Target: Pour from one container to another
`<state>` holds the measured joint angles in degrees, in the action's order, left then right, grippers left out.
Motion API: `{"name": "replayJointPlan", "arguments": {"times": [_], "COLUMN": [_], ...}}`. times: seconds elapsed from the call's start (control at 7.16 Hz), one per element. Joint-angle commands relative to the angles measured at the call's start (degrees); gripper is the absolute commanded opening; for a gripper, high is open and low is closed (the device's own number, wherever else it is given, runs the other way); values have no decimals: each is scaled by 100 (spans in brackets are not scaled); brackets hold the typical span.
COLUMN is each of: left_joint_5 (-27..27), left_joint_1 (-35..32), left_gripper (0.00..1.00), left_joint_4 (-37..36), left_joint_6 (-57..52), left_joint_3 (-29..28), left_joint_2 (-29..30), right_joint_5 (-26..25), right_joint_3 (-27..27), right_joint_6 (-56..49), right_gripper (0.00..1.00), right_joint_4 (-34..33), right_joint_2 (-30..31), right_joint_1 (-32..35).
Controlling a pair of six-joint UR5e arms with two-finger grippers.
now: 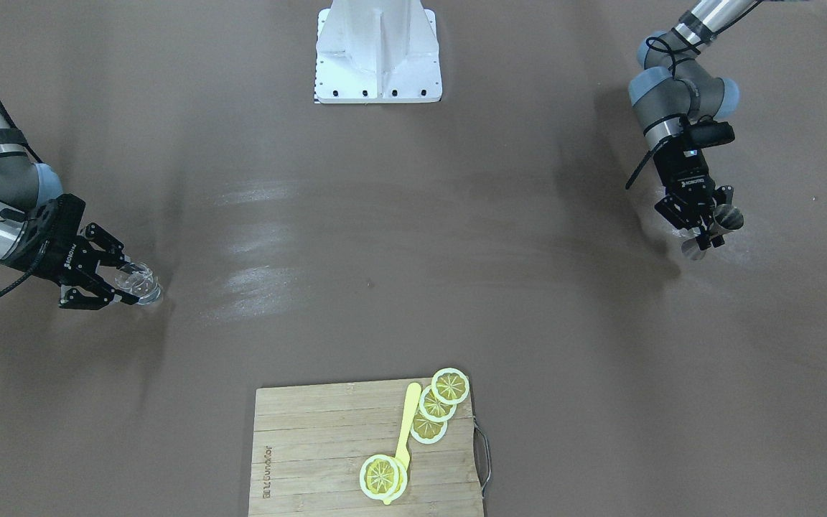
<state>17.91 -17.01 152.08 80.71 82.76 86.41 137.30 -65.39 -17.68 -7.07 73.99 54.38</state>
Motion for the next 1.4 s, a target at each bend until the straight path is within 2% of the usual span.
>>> {"name": "replayJointPlan", "arguments": {"times": [0.0, 0.14, 0.84, 1.26], "left_joint_5": [-190, -200, -200, -130], "left_joint_1": [5, 5, -21, -232], "left_gripper": [0, 0, 0, 0], "left_joint_4": [-161, -326, -977, -1093], "left_joint_6": [313, 671, 1035, 1052], "left_joint_3": [-250, -278, -375, -383], "left_joint_2": [349, 350, 420, 552], "right_joint_5": [-1, 7, 77, 481], "right_joint_3": [9, 35, -8, -114], "right_joint_6": [80, 80, 202, 631], "right_gripper": [81, 100, 100, 100], "right_joint_4": [-5, -5, -5, -5], "right_joint_2": [-16, -8, -122, -183], "right_joint_1": [-7, -7, 11, 309]}}
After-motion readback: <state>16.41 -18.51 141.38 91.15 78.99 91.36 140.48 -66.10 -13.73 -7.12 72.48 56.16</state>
